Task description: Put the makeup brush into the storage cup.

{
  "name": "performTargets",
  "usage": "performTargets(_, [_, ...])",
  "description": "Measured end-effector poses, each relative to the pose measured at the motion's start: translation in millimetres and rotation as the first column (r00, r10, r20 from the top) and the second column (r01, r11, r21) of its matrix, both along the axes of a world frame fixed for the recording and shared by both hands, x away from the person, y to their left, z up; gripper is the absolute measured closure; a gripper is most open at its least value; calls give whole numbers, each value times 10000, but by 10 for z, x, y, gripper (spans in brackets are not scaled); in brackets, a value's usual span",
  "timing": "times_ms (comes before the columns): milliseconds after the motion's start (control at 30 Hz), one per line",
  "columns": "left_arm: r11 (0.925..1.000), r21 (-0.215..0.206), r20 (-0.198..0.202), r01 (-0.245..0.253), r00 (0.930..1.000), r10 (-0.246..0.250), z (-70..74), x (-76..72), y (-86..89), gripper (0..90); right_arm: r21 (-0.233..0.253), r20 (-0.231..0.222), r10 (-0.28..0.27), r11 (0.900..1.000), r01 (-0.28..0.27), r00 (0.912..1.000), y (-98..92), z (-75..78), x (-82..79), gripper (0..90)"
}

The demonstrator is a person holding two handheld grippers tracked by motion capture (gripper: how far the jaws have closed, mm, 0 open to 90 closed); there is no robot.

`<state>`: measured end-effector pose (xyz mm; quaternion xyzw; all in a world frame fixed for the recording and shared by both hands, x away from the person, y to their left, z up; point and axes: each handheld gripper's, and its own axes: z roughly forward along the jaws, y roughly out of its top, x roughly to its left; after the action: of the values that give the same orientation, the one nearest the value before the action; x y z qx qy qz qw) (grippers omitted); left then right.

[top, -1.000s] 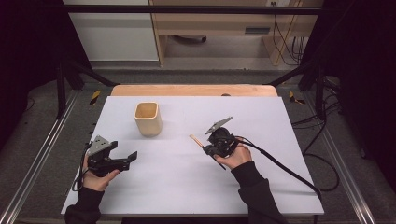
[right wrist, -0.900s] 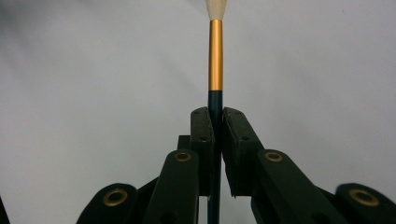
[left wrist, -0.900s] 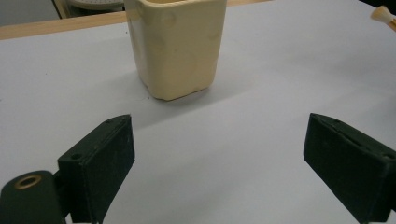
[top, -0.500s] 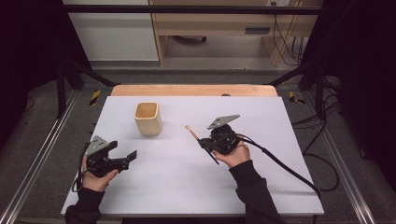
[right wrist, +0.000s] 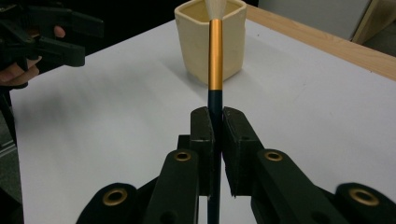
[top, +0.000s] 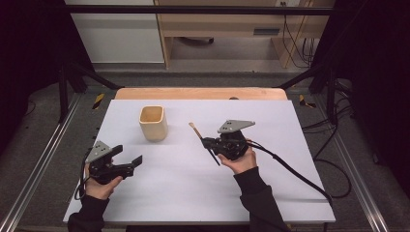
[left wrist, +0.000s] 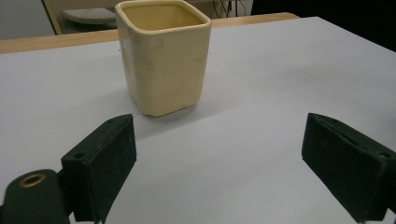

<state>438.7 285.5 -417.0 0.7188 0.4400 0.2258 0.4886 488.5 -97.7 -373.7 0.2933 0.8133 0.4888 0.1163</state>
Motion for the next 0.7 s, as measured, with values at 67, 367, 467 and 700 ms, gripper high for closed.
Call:
performTargets(67, [10000,-57,17,-3,10000,3,6,-3,0,96,137,94,-5,9999,4,10000,-1,4,0,832])
performTargets(367, [9996,-260,174,79,9998,-75,51,-34,-27,99,755,520,-39,9971,0,9986,6,23,-50,832])
performTargets(467, [9994,-320,223,143,9997,-136,66,-45,-45,100,879,585,-22,9961,-30,9983,6,29,-62,832])
performTargets(700, [9983,-525,359,251,9991,-232,114,-68,-72,101,1068,752,-77,9943,-4,9971,2,40,-77,832])
